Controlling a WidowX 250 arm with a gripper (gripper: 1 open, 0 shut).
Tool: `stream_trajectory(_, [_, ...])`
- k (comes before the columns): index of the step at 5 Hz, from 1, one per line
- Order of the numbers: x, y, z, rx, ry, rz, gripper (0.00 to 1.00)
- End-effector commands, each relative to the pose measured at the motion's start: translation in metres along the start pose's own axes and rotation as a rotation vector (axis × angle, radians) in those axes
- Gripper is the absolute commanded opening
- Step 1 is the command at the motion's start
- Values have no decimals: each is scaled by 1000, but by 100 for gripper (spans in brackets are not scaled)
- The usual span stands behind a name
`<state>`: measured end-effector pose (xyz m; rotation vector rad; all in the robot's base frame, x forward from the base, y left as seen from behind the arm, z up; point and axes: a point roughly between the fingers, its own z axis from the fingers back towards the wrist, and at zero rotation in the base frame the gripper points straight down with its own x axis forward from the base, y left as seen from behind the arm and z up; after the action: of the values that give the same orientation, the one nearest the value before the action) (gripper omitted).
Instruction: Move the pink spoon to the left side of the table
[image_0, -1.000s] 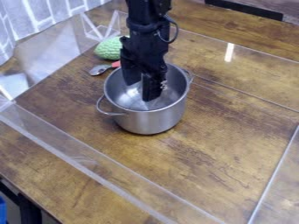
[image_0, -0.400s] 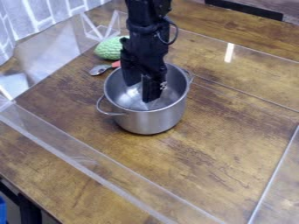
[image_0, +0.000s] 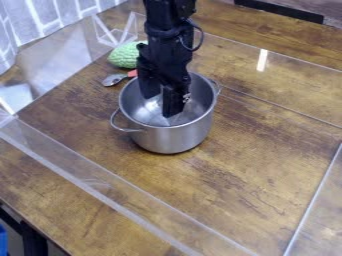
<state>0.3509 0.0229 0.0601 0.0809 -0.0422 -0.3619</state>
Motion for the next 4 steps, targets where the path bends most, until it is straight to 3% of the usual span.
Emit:
stream_trajectory(1, [12,6,38,49,-102,-1,0])
stream_trajectory(4, [17,4,42,58,-111,-5,0])
